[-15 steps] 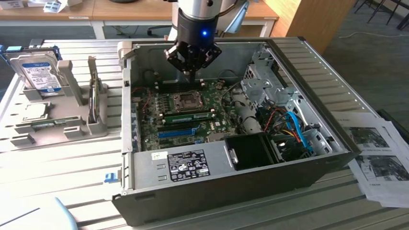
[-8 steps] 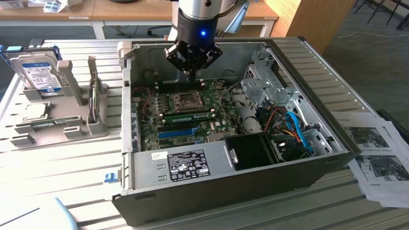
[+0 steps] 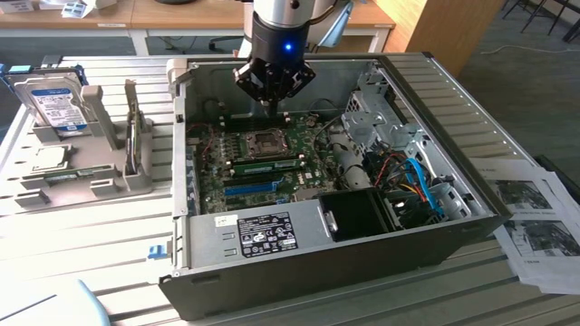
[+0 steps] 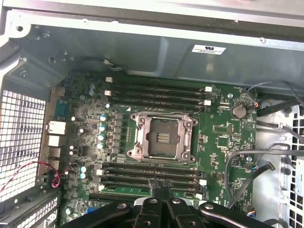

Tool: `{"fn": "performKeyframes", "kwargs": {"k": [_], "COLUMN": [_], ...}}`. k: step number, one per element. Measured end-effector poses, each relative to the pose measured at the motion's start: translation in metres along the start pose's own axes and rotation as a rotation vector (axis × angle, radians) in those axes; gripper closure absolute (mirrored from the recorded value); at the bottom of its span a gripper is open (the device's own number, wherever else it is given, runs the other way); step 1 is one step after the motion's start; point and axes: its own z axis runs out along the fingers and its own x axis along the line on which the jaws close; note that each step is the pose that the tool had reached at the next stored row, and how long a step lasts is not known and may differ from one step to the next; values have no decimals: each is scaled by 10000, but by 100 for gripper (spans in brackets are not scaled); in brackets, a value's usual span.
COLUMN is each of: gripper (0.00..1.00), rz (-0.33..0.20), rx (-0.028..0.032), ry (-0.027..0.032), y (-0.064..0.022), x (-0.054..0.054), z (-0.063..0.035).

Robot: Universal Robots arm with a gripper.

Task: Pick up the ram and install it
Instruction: 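Press down the ram until it locks into place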

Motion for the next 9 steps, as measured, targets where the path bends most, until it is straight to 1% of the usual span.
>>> {"fn": "performKeyframes", "kwargs": {"k": [2, 6, 9], "gripper": [91, 91, 91], "rz": [2, 7, 15], "rx": [45, 200, 336], "ry": [5, 24, 44], "y": [1, 4, 6], "x": [0, -1, 0], "z": [0, 0, 0]}}
